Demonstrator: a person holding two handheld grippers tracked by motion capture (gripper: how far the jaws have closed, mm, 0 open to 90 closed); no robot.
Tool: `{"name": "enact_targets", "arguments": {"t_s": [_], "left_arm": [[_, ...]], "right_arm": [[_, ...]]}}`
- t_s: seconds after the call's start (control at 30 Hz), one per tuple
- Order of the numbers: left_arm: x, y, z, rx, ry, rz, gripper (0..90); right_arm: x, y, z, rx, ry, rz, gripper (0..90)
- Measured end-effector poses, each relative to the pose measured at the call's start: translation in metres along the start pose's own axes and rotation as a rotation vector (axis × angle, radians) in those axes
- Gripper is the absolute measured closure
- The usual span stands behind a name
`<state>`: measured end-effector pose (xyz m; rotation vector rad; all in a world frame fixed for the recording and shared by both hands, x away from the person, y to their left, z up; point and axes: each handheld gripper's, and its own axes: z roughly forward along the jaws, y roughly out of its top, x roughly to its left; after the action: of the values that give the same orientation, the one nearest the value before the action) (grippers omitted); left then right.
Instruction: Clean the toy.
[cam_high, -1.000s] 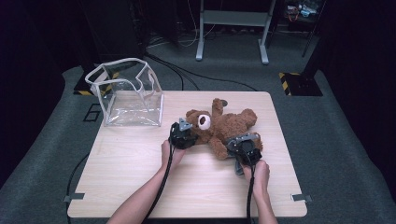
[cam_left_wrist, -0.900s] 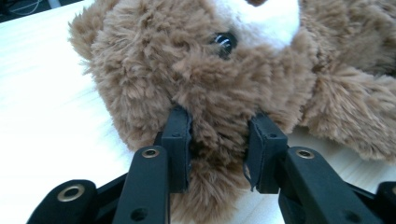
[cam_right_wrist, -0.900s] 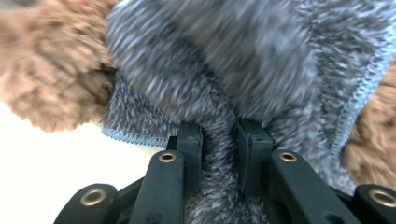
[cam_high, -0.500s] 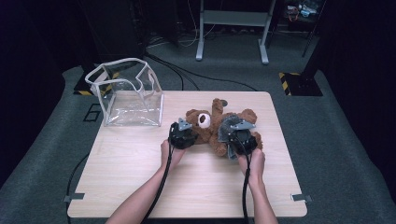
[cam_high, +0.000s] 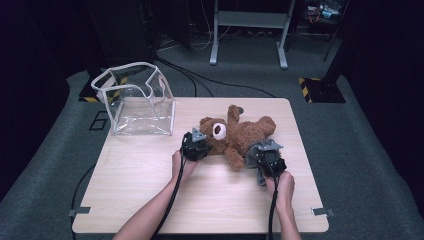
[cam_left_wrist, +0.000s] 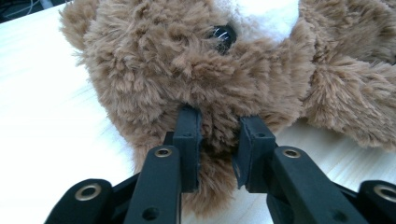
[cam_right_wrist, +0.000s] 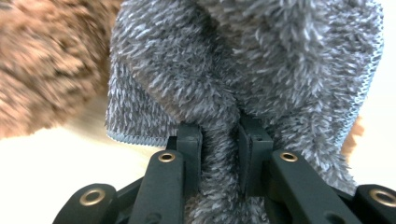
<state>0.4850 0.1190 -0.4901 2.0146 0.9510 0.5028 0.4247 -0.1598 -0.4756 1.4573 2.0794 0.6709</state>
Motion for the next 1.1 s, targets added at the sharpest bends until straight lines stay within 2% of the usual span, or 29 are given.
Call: {"name": "enact_targets", "arguments": {"t_s": [0.1, 0.27, 0.4, 0.47, 0.57, 0.63, 0.73, 0.8, 0.93, 1.1], "left_arm": [[0.000, 0.000, 0.000, -0.001, -0.003, -0.001, 77.5], [0.001, -0.001, -0.001, -0.007, -0.012, -0.003, 80.9], [0.002, -0.003, -0.001, 0.000, -0.024, 0.001, 82.1], [0.002, -0.003, -0.001, -0.003, -0.031, -0.006, 82.3], [0.003, -0.003, -0.001, -0.009, -0.035, -0.012, 82.6], [0.003, -0.004, -0.001, -0.015, -0.034, -0.019, 82.7], [0.003, -0.004, -0.001, -0.014, -0.038, -0.020, 83.0], [0.003, -0.004, -0.001, -0.010, -0.045, -0.025, 83.1], [0.004, -0.005, -0.001, -0.018, -0.045, -0.027, 83.1], [0.004, -0.005, -0.001, -0.021, -0.050, -0.028, 83.1]], "right_arm": [[-0.002, 0.002, -0.008, -0.018, 0.030, 0.026, 73.6], [0.003, 0.020, -0.027, -0.062, 0.041, 0.011, 73.3], [0.009, 0.041, -0.039, -0.100, 0.100, 0.019, 73.2], [0.017, 0.054, -0.042, -0.112, 0.125, 0.007, 73.2], [0.039, 0.070, -0.042, -0.112, 0.151, -0.035, 73.1], [0.058, 0.075, -0.036, -0.080, 0.139, -0.076, 73.0], [0.077, 0.077, -0.016, -0.035, 0.127, -0.137, 72.9], [0.082, 0.073, -0.004, -0.007, 0.113, -0.149, 72.9], [0.076, 0.058, 0.008, 0.038, 0.107, -0.143, 73.1], [0.065, 0.040, 0.007, 0.081, 0.103, -0.129, 73.1]]}}
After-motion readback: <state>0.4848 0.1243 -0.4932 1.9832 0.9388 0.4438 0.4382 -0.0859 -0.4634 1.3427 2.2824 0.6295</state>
